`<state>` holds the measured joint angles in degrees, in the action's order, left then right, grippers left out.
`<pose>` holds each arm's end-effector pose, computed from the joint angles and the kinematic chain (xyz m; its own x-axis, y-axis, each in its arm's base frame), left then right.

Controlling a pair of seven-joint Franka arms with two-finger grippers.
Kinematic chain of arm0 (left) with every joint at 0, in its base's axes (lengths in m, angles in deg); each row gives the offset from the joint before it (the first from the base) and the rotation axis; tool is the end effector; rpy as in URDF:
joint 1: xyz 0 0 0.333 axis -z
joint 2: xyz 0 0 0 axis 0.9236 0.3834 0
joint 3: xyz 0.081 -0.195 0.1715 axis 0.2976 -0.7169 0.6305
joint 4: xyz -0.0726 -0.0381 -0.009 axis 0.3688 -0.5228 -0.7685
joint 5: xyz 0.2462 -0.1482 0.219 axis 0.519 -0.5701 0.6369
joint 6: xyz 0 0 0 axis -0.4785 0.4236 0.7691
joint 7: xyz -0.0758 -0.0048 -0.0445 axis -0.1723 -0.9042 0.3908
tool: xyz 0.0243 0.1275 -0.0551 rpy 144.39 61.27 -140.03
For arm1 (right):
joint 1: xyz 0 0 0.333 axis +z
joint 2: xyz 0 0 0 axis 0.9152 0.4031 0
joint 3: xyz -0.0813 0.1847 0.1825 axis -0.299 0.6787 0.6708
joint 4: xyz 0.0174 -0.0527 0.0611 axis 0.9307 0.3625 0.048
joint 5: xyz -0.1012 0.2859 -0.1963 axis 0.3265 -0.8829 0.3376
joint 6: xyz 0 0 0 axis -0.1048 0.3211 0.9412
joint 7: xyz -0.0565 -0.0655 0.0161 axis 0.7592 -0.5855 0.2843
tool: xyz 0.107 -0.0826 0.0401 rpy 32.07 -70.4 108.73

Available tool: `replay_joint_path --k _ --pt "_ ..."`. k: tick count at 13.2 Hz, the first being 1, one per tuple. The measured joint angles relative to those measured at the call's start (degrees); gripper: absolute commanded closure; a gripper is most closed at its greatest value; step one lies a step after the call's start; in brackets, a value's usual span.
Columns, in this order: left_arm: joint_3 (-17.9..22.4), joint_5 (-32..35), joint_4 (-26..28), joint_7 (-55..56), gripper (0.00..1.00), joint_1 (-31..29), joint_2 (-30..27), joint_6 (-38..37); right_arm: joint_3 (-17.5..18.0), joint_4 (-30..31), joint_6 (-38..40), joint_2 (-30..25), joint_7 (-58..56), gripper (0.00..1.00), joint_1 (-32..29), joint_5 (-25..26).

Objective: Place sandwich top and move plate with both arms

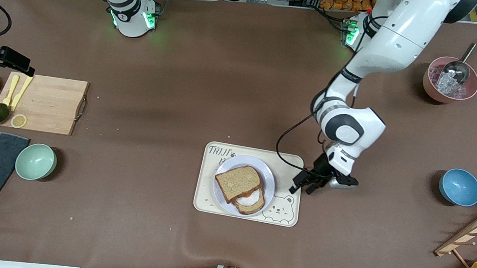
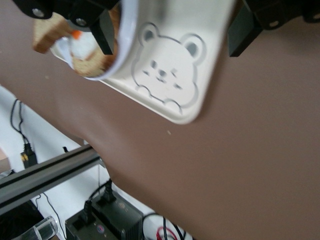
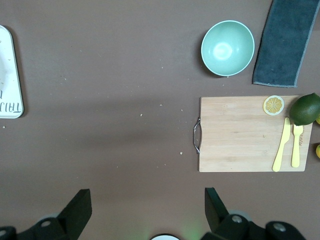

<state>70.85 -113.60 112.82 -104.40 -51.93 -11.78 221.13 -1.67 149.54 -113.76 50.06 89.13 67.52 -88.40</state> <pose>0.5931 -0.2116 0.1693 0.8196 0.3908 0.4190 0.0701 -0.7942 0.6036 0.5145 -0.0305 0.5355 0.9918 -0.0563 -0.1148 -0.0605 -0.9976 -0.0338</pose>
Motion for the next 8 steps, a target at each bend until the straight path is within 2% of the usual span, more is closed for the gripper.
replay_joint_path --k 4,6,8 --pt "1.0 16.3 0.3 0.3 0.0 -5.8 0.1 0.2 0.0 0.0 0.0 0.0 0.0 0.0 0.0 0.0" --pt "1.0 23.6 0.4 0.8 0.0 -8.4 0.1 -1.6 0.0 0.0 0.0 0.0 0.0 0.0 0.0 0.0" --pt "1.3 33.9 0.4 4.9 0.0 -10.9 0.2 -4.5 0.0 0.0 0.0 0.0 0.0 0.0 0.0 0.0"
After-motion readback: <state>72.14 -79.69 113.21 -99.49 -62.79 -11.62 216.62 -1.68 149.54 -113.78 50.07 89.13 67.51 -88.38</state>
